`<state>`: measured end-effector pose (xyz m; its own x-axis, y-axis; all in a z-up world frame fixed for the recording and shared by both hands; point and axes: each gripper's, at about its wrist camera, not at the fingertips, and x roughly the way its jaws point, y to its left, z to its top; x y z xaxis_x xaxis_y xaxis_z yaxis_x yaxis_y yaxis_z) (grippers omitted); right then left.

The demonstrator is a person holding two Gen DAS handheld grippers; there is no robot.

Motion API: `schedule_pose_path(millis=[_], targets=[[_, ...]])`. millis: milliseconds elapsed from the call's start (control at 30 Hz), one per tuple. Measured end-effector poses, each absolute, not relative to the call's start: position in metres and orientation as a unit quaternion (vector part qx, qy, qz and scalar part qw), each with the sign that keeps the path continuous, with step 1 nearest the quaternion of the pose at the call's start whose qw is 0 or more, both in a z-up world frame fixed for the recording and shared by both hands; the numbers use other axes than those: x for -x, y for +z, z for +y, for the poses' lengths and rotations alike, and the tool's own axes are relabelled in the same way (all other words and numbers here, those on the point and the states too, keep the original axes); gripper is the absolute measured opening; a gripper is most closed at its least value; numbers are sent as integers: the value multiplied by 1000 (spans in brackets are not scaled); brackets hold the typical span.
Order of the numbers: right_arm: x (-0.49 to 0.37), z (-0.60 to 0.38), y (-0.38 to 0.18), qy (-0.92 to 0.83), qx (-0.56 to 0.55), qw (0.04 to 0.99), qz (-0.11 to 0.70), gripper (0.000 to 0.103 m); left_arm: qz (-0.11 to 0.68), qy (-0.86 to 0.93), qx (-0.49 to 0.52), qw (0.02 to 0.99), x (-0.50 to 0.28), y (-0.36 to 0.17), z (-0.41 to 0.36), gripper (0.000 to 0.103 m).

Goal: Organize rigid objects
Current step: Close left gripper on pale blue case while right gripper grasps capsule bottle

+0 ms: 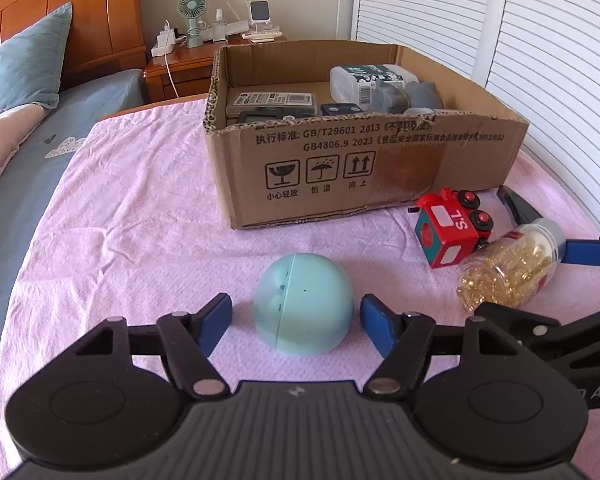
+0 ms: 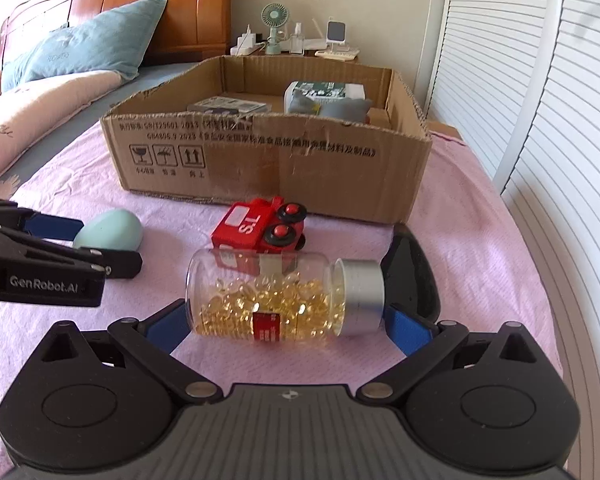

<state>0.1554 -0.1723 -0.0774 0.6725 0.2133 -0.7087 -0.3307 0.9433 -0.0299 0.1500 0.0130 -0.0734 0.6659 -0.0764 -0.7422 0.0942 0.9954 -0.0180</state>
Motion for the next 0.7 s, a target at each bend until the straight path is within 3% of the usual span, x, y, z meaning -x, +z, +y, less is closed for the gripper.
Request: schedule_pose_path(millis=[700], targets=[[-164, -166, -71, 153, 80, 907, 385, 96, 405, -80, -25, 910, -159, -73, 14, 65]])
